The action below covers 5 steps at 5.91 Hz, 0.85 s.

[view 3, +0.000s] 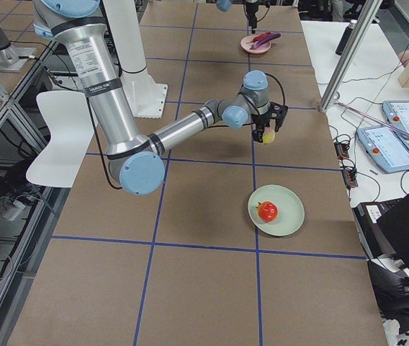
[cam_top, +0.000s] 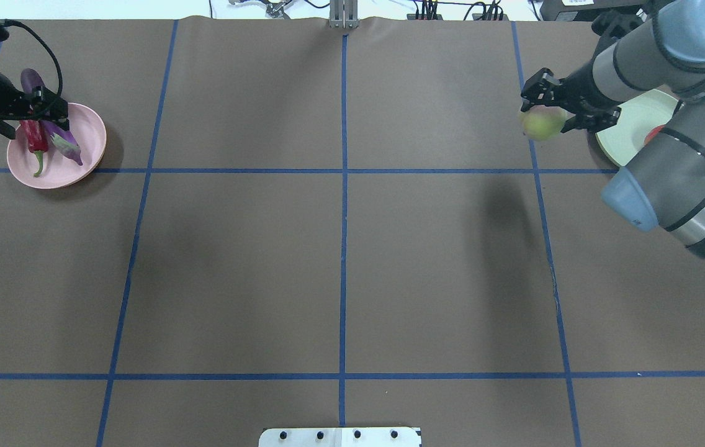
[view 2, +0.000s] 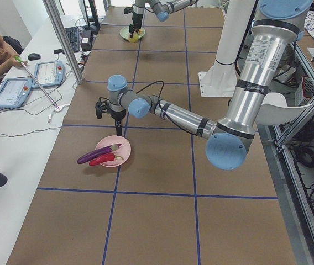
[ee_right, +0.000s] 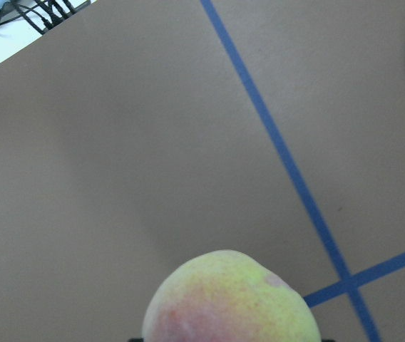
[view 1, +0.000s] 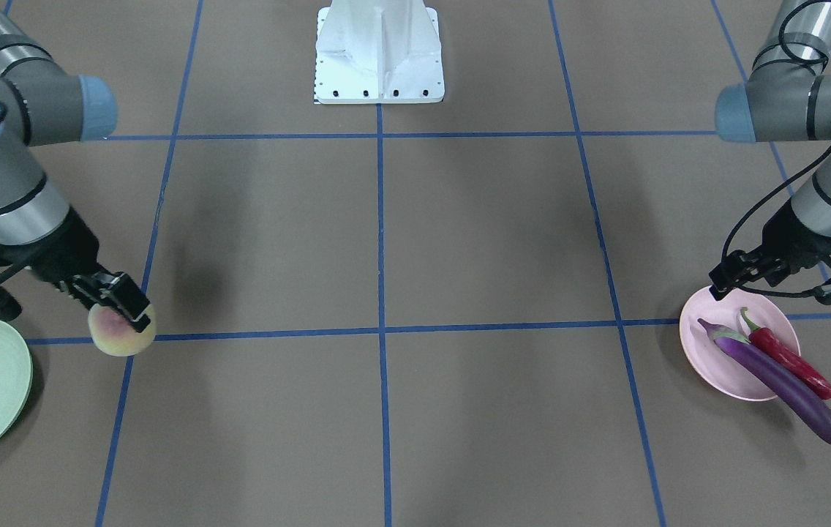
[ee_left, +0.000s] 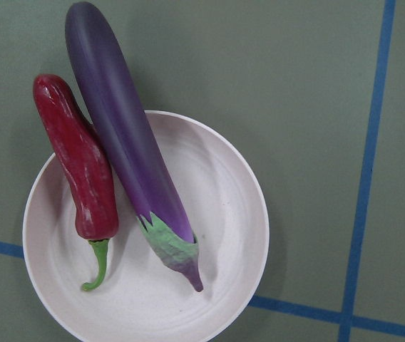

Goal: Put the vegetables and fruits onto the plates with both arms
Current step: 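Carry the peach to the green plate with the right gripper and release it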

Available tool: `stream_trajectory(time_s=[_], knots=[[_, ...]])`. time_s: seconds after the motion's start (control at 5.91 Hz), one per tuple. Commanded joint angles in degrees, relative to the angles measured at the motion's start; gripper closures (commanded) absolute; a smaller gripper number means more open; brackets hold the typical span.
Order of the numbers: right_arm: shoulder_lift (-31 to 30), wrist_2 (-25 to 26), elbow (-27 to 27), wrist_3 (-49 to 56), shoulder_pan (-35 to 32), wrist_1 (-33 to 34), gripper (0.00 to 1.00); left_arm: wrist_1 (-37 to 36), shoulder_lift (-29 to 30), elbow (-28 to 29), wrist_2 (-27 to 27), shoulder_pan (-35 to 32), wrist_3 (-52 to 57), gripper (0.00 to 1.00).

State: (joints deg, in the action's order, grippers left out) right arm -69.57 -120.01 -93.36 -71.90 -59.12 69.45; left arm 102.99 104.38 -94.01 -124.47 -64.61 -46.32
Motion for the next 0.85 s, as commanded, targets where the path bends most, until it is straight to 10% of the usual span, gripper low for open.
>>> stream_trajectory(time_s=[0.0, 0.51, 0.68], knots=[[-2.05, -5.57, 8.23, 17.93, -7.73, -0.10, 1.00, 0.45, -3.99, -1.52, -1.65, -2.96, 6.93, 0.00], [0.05, -6.03, 20.31, 23.39, -8.64, -0.37, 1.00, 0.19, -5.06, -2.40, -1.66, -5.00, 10.29, 0.00], [-0.04, -6.03, 21.45, 23.56, -8.99, -0.54, 0.01, 0.19, -5.67, -2.58, -1.66, -5.35, 10.29, 0.00]])
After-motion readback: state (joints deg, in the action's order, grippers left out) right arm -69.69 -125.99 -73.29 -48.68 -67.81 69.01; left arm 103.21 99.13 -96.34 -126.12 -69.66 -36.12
